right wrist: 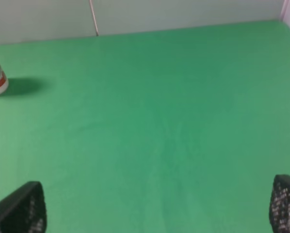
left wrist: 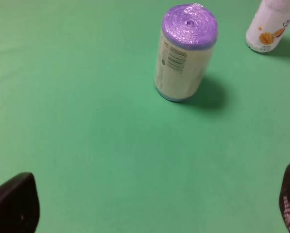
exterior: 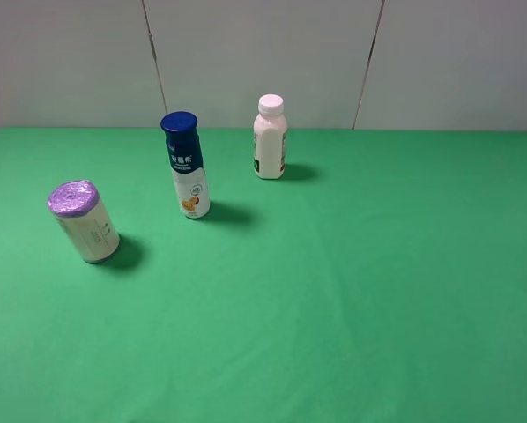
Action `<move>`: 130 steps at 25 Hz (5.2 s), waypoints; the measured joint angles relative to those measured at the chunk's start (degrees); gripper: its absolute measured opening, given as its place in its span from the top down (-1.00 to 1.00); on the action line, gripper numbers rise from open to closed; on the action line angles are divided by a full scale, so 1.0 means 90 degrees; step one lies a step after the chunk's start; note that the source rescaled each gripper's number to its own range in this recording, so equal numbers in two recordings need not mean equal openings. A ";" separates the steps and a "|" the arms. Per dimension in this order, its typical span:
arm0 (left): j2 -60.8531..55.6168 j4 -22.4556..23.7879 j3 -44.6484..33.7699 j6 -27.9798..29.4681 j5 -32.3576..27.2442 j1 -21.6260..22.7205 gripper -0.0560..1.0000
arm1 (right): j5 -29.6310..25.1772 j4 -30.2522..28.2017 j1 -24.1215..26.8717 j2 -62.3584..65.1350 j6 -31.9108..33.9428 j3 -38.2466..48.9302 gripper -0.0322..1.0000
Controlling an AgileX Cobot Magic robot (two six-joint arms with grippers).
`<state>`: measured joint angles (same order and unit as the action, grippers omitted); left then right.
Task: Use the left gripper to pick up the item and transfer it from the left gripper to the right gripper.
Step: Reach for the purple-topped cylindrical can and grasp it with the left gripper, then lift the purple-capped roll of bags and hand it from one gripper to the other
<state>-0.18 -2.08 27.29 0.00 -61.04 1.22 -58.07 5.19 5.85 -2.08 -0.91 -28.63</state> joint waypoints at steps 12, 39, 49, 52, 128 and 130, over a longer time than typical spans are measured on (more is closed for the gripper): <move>0.0000 0.0000 0.0000 0.0000 0.0000 0.0000 -1.00 | 0.0000 0.0000 0.0000 0.0000 0.0000 0.0000 -1.00; 0.0317 0.0000 0.0573 0.0065 -0.0086 0.0000 -1.00 | 0.0000 0.0000 0.0000 0.0000 0.0000 0.0000 -1.00; 0.2632 -0.0161 0.1102 0.0065 -0.0110 0.0000 -1.00 | 0.0000 0.0000 0.0000 0.0000 0.0000 0.0000 -1.00; 0.3396 -0.0198 0.1284 0.0059 -0.0026 0.0000 -1.00 | 0.0000 0.0000 0.0000 0.0000 0.0000 0.0000 -1.00; 1.1150 0.0357 0.3067 -0.0422 0.3042 -0.1498 0.89 | 0.0000 0.0006 0.0000 0.0000 0.0000 0.0000 -1.00; 1.1127 0.0357 0.3139 -0.0422 0.2962 -0.1498 0.89 | 0.0000 0.0006 0.0000 0.0000 0.0000 0.0000 -1.00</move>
<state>99.97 1.13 55.54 -3.80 -34.38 -12.27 -58.07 5.24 5.85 -2.08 -0.91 -28.63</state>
